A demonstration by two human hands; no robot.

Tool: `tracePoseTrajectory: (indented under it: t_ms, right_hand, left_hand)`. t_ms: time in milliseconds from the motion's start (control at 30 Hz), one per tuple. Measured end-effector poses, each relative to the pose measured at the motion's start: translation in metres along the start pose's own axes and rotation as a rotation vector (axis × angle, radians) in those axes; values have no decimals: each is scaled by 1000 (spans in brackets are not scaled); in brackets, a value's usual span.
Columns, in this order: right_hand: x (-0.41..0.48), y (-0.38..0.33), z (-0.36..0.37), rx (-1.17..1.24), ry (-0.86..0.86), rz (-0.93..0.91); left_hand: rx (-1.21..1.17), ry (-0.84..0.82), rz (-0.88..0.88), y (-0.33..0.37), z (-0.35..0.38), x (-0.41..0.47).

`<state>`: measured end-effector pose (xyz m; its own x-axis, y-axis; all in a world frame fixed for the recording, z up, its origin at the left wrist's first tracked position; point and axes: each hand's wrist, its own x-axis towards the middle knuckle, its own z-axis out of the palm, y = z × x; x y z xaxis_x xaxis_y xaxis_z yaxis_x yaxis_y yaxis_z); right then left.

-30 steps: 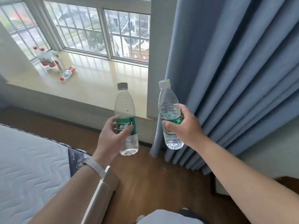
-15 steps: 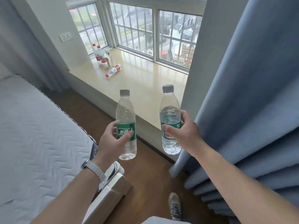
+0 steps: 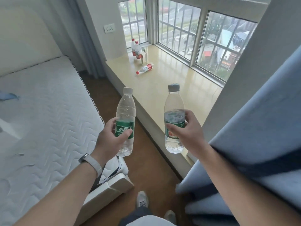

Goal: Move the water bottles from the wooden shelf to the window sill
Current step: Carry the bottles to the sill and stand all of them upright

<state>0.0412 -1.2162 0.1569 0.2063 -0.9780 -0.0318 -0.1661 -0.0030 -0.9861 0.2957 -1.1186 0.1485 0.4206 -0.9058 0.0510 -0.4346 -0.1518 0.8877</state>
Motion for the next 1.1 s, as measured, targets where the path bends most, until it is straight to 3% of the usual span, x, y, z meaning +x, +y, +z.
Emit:
tracePoseTrajectory:
  t_ms: [300,800,1100]
  right_hand:
    - [89,-5,33,1,-94,3]
    - [298,-38,145,-102,-64,9]
    - [376,-52,192,-96,-62,-8]
  left_hand:
    - [-20,87,-30,-15,-7,74]
    - [-136,103,-59,-74,-55,313]
    - [-156,97,-41,-85,-91,392]
